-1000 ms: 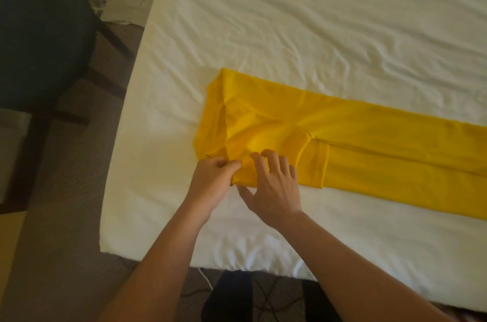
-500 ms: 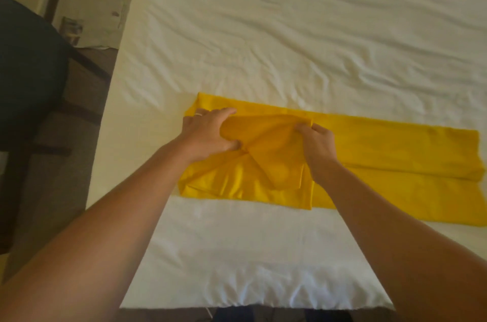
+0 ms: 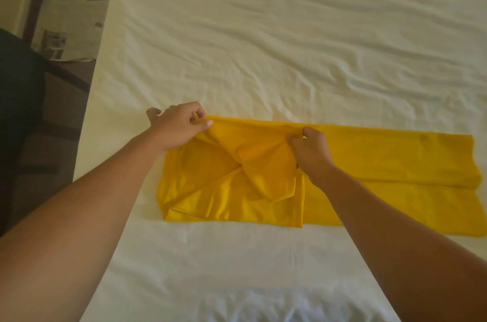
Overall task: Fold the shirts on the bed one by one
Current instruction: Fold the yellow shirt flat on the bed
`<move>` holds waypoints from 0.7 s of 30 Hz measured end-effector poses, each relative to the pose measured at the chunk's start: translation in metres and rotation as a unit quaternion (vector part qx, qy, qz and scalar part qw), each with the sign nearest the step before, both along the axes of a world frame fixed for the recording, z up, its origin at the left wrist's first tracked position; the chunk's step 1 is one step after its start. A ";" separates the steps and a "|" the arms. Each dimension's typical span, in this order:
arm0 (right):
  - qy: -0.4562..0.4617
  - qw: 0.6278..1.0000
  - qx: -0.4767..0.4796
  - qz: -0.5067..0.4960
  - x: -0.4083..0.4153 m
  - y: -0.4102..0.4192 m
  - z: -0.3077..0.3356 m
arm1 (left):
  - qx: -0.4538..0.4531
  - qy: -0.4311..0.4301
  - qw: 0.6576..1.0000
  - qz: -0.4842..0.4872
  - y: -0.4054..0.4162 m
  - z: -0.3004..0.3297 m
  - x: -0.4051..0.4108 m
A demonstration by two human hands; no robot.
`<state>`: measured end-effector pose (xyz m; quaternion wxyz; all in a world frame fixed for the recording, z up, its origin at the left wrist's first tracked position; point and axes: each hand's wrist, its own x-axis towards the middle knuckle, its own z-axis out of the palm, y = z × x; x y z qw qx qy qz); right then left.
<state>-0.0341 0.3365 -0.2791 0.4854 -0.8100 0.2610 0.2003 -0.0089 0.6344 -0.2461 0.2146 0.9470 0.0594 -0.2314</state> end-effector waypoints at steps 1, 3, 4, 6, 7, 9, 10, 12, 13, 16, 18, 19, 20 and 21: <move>-0.001 1.000 -0.010 0.001 0.002 -0.001 -0.001 | 0.015 -0.006 1.000 -0.007 0.000 -0.001 0.004; -0.001 1.000 -0.028 0.003 0.005 -0.004 -0.004 | 0.050 -0.001 0.998 -0.034 0.000 -0.002 0.013; -0.003 0.999 -0.041 0.009 0.007 -0.005 -0.004 | 0.068 0.002 0.996 -0.050 0.000 -0.003 0.017; -0.004 0.998 -0.061 0.030 0.009 -0.008 -0.005 | 0.099 0.005 0.992 -0.083 -0.002 -0.002 0.022; -0.004 0.997 -0.068 0.040 0.010 -0.009 -0.005 | 0.109 0.001 0.989 -0.098 -0.004 -0.002 0.024; -0.007 0.995 -0.083 0.056 0.012 -0.011 -0.002 | 0.128 -0.012 0.984 -0.126 -0.007 -0.003 0.023; -0.015 0.994 -0.093 0.060 0.013 -0.012 0.000 | 0.139 -0.026 0.981 -0.132 -0.007 -0.004 0.021; -0.049 0.991 -0.111 0.057 0.012 -0.012 0.004 | 0.162 -0.072 0.975 -0.131 -0.010 -0.004 0.014; -0.082 0.986 -0.131 0.060 0.008 -0.011 0.007 | 0.165 -0.102 0.973 -0.126 -0.015 -0.005 0.007; -0.212 0.939 -0.222 0.152 -0.021 -0.007 0.005 | 0.150 -0.191 0.962 -0.128 -0.044 -0.009 -0.019; -0.218 0.898 -0.273 0.266 -0.044 -0.005 -0.001 | 0.161 -0.163 0.956 -0.182 -0.064 -0.017 -0.036; -0.195 0.878 -0.291 0.327 -0.053 -0.005 -0.005 | 0.176 -0.126 0.954 -0.209 -0.071 -0.023 -0.042; -0.165 0.858 -0.302 0.382 -0.059 -0.005 -0.009 | 0.190 -0.091 0.952 -0.223 -0.074 -0.028 -0.044; -0.140 0.840 -0.308 0.424 -0.063 -0.007 -0.012 | 0.197 -0.068 0.952 -0.227 -0.074 -0.031 -0.044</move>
